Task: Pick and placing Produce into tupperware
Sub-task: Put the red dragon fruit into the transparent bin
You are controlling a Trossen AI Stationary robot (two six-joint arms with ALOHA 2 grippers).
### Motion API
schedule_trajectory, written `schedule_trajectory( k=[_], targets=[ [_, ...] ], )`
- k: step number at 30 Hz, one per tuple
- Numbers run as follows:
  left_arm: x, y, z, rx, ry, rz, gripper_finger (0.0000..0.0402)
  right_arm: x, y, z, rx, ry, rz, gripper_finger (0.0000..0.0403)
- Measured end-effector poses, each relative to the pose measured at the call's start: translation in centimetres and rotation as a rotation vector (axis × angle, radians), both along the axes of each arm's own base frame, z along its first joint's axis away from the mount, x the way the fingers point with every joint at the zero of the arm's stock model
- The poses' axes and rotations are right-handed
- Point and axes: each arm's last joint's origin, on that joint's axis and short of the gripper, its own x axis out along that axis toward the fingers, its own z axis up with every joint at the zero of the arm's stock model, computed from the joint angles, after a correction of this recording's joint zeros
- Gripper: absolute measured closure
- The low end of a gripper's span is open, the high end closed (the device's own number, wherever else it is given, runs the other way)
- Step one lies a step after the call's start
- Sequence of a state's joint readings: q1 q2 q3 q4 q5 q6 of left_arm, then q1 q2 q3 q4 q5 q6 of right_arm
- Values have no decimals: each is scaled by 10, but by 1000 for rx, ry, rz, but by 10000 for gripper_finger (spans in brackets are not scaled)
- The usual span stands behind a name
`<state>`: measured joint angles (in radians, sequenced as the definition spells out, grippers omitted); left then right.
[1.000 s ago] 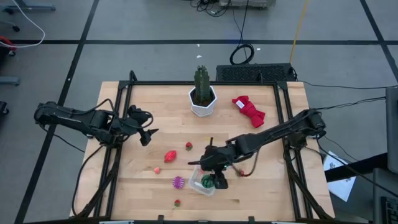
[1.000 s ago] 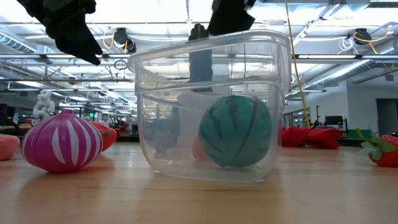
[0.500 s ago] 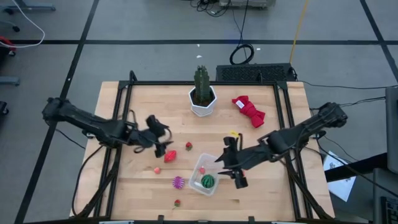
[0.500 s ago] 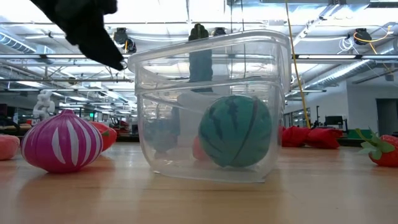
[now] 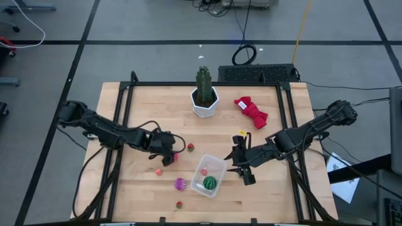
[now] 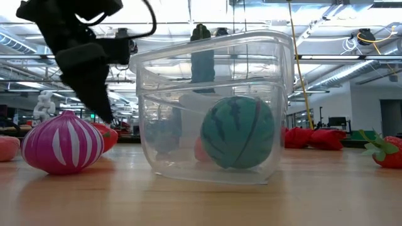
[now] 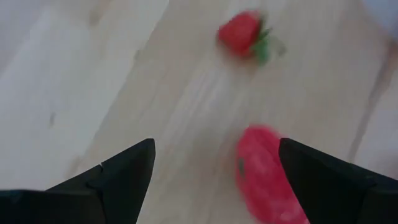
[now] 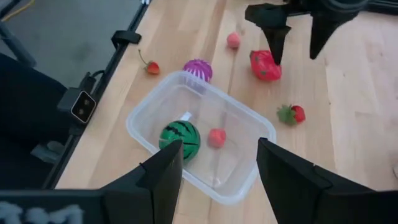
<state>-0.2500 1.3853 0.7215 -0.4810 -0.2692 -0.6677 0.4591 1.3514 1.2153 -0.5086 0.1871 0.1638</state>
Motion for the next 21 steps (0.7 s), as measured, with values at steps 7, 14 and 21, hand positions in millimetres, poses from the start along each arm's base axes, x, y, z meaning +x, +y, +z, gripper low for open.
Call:
schedule_trajectory(
  k=[7, 14, 21],
  targets=[
    [-8, 2, 17, -21, -20, 18, 53, -1, 0, -7, -10, -42, 25, 206],
    [-3, 1, 41, -50, -139, 12, 53, -1, 0, -7, -15, -45, 30, 206],
    [-2, -1, 46, -124, -137, -54, 52, -1, 0, -7, -16, -39, 33, 206]
  ],
)
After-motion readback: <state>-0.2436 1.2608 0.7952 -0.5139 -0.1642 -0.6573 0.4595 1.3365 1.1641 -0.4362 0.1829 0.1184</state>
